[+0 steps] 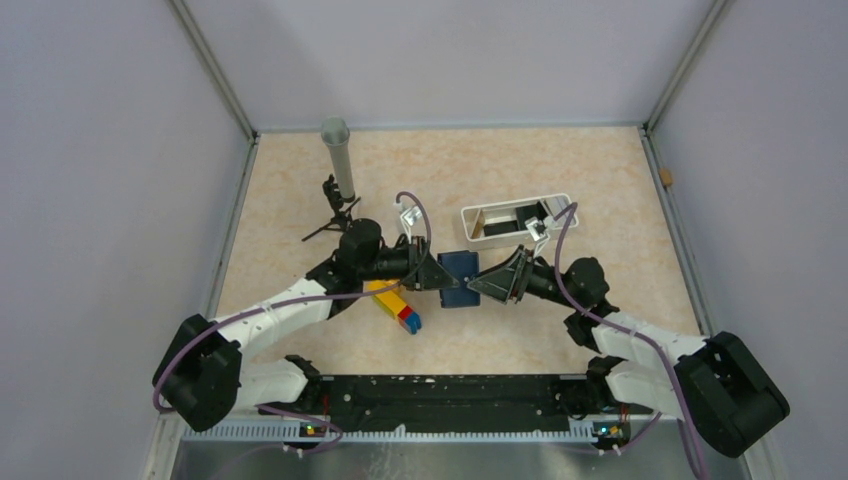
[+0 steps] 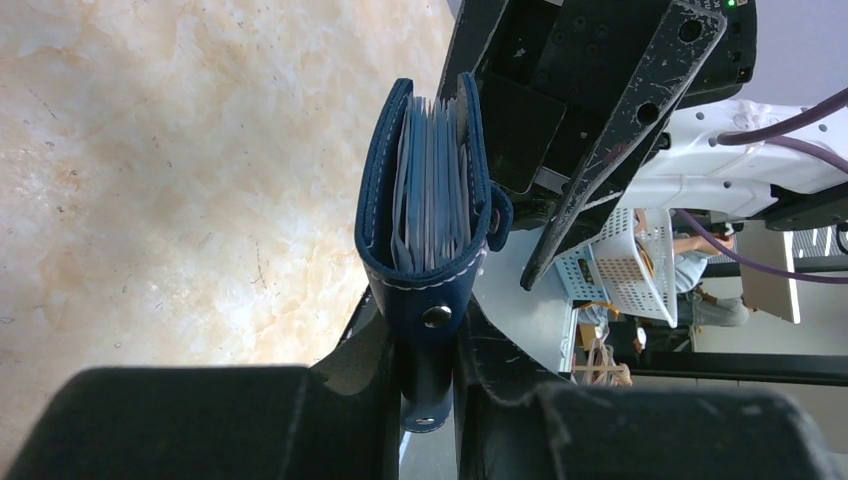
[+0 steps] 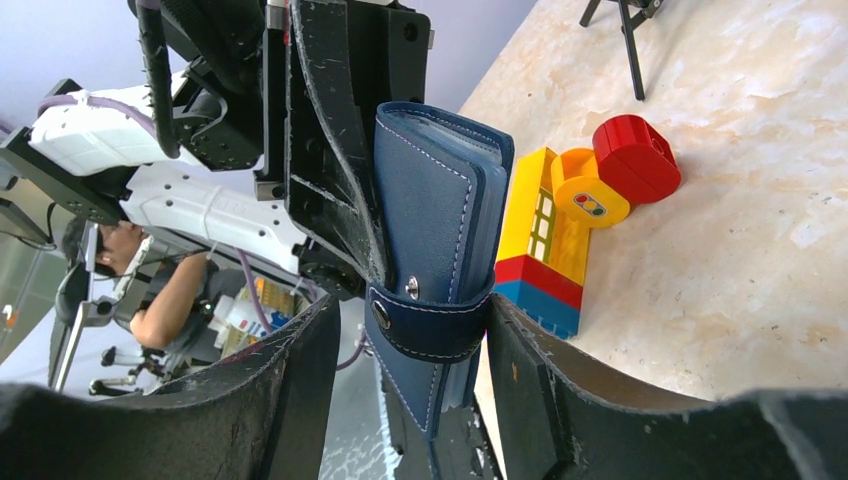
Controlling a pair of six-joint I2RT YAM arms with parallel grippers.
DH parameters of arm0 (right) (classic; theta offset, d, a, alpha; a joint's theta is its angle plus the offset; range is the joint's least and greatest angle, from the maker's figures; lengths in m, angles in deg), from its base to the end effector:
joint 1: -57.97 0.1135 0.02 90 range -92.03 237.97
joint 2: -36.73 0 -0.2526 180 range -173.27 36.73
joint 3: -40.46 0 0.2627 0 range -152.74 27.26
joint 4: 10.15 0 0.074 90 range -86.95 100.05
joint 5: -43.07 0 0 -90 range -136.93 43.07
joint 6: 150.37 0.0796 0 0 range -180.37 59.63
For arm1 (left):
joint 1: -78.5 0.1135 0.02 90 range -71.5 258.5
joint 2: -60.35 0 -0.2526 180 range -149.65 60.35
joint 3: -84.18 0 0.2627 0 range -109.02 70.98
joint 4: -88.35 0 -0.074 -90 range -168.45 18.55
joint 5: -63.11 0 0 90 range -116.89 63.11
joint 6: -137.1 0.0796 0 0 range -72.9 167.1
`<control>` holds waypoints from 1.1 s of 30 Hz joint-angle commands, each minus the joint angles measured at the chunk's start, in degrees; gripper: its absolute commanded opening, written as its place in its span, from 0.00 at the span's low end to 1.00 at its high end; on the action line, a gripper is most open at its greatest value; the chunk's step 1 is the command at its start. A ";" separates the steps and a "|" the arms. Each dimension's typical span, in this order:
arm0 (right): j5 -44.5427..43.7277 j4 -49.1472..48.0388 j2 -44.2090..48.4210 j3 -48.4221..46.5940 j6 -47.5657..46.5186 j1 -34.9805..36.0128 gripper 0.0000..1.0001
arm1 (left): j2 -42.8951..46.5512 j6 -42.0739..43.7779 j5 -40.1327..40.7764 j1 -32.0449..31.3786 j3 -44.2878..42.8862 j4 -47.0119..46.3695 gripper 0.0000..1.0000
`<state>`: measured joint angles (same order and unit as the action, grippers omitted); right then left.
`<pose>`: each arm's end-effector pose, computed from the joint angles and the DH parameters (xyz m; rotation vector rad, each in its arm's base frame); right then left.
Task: Put the credit cards into the card holder
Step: Close the card holder at the center of the board.
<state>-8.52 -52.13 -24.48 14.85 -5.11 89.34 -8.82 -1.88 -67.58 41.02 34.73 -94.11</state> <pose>0.1856 0.1711 0.1971 -0.2822 1.7172 1.6548 0.2111 -0.2272 0.2211 0.3594 2.1422 -1.6231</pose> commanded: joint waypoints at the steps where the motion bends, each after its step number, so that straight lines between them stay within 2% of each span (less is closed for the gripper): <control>1: 3.17 -11.90 0.80 -0.96 2.58 0.97 0.54 | -0.43 0.04 1.94 0.78 1.88 -2.11 0.00; 11: 3.32 -19.74 -0.39 0.22 7.62 0.97 0.52 | 1.10 -0.78 -1.27 1.62 5.15 -7.67 0.00; 15: 3.23 -22.24 -0.67 0.47 9.37 0.97 0.47 | 1.97 -1.13 -3.05 1.92 6.28 -10.16 0.00; 33: 7.23 -24.80 -2.89 -1.89 11.77 1.13 0.35 | 3.27 -0.34 -7.41 2.32 7.42 -11.60 0.00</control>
<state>-5.22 -65.11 -26.90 16.52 4.73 89.34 -5.39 -3.97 -76.17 42.90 40.46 -107.62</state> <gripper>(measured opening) 0.354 0.197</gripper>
